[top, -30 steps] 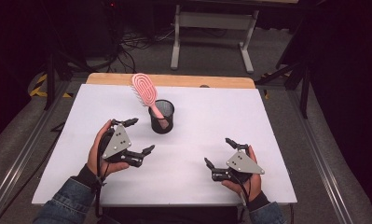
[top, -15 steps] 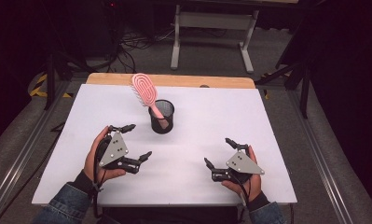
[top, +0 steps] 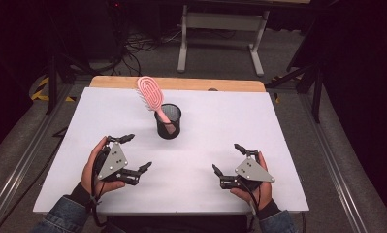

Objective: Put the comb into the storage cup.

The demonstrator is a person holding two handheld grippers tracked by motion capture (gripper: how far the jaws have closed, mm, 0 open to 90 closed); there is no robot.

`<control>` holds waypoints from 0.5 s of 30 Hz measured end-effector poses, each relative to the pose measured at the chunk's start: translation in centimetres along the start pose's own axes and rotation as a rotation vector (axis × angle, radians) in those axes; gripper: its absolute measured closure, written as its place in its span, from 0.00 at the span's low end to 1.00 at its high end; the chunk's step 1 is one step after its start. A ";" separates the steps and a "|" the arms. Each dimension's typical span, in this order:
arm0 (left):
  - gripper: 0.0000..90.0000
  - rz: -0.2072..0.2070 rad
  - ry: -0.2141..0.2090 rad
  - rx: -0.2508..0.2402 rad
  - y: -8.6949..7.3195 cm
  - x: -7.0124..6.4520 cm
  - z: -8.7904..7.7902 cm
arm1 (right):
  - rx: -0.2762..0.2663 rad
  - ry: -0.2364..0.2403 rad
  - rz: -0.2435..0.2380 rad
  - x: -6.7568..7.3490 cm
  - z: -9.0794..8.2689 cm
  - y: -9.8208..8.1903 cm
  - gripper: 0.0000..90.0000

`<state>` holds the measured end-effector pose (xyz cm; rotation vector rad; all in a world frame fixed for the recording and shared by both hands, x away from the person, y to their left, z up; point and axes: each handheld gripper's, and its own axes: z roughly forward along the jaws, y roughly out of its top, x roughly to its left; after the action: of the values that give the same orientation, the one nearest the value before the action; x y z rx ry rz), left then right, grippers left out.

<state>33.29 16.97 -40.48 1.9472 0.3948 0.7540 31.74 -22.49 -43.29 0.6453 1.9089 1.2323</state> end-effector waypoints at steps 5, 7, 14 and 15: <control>0.06 -0.002 0.012 0.008 -0.7 0.0 -0.2 | -0.002 -0.001 -0.001 0.0 0.0 0.0 0.07; 0.06 -0.001 0.012 0.013 -0.9 0.0 -0.3 | -0.001 -0.001 0.000 0.0 -0.1 0.0 0.07; 0.06 -0.010 0.014 0.027 -1.9 -0.1 -0.5 | -0.005 -0.004 -0.001 -0.1 -0.1 0.0 0.07; 0.06 -0.013 0.013 0.026 -2.0 -0.1 -0.4 | -0.005 -0.005 -0.002 -0.1 -0.2 0.0 0.07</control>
<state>33.00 18.16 -42.13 1.9634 0.4272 0.7573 31.65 -22.61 -43.22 0.6433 1.9014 1.2328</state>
